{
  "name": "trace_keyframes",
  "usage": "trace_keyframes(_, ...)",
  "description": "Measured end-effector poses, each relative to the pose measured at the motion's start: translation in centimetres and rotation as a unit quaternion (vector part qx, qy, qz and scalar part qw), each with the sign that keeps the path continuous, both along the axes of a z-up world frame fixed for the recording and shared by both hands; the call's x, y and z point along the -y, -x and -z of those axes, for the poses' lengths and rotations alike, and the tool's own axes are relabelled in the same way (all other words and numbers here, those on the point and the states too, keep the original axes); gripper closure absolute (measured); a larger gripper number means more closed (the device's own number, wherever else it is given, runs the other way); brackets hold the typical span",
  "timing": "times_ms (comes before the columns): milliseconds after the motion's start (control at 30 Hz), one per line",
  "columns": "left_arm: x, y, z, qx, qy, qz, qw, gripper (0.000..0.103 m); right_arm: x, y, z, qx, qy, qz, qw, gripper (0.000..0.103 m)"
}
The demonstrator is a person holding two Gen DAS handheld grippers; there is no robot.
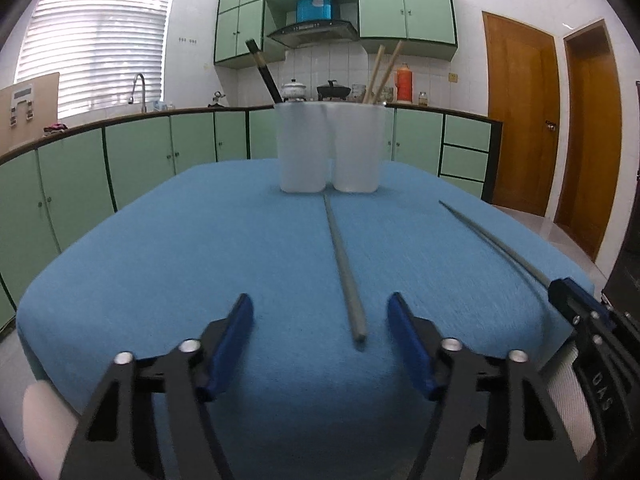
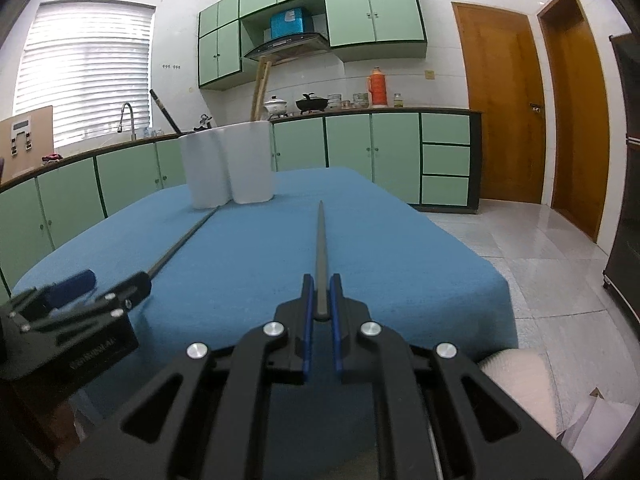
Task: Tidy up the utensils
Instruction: 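Grasp a grey chopstick with the right tool while the left tool grasps the other, then lift both grey chopsticks and carry them above the white holder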
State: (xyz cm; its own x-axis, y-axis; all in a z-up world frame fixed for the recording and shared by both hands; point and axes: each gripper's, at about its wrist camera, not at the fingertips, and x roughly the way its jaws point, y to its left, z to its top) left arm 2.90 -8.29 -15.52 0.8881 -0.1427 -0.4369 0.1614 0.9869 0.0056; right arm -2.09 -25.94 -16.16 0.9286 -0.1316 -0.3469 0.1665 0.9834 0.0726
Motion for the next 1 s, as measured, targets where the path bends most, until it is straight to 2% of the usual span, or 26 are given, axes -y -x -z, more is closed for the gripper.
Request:
trace_keyframes(100, 0.9, 0.5, 0.2, 0.009, -0.006, -0.002, 0.9999, 0.058, 0.5, 0.2, 0.1, 0.002, -0.005, 0.001, 1.0, 0.096)
trace_keyframes(200, 1.7, 0.9, 0.4, 0.015, -0.007, -0.007, 0.9998, 0.071, 0.7, 0.3, 0.1, 0.005, -0.007, 0.002, 1.0, 0.096)
trace_keyframes(367, 2.6, 1.3, 0.4, 0.021, -0.013, -0.013, 0.9996, 0.087, 0.7, 0.6, 0.1, 0.008, -0.011, 0.005, 1.0, 0.096)
trace_keyframes(567, 2.5, 1.2, 0.2, 0.018, -0.013, -0.019, 0.9996, 0.096, 0.6, 0.6, 0.1, 0.01, -0.012, 0.006, 1.0, 0.096)
trace_keyframes(833, 1.6, 1.2, -0.6, 0.013, -0.002, -0.024, 0.9996, 0.096, 0.2, 1.1, -0.4, 0.02, 0.002, 0.001, 1.0, 0.096)
trace_keyframes(1000, 0.7, 2.1, -2.6, 0.041, 0.0, -0.03, 0.9987, 0.097, 0.2, 1.6, -1.7, 0.037, 0.015, -0.006, 0.999, 0.096)
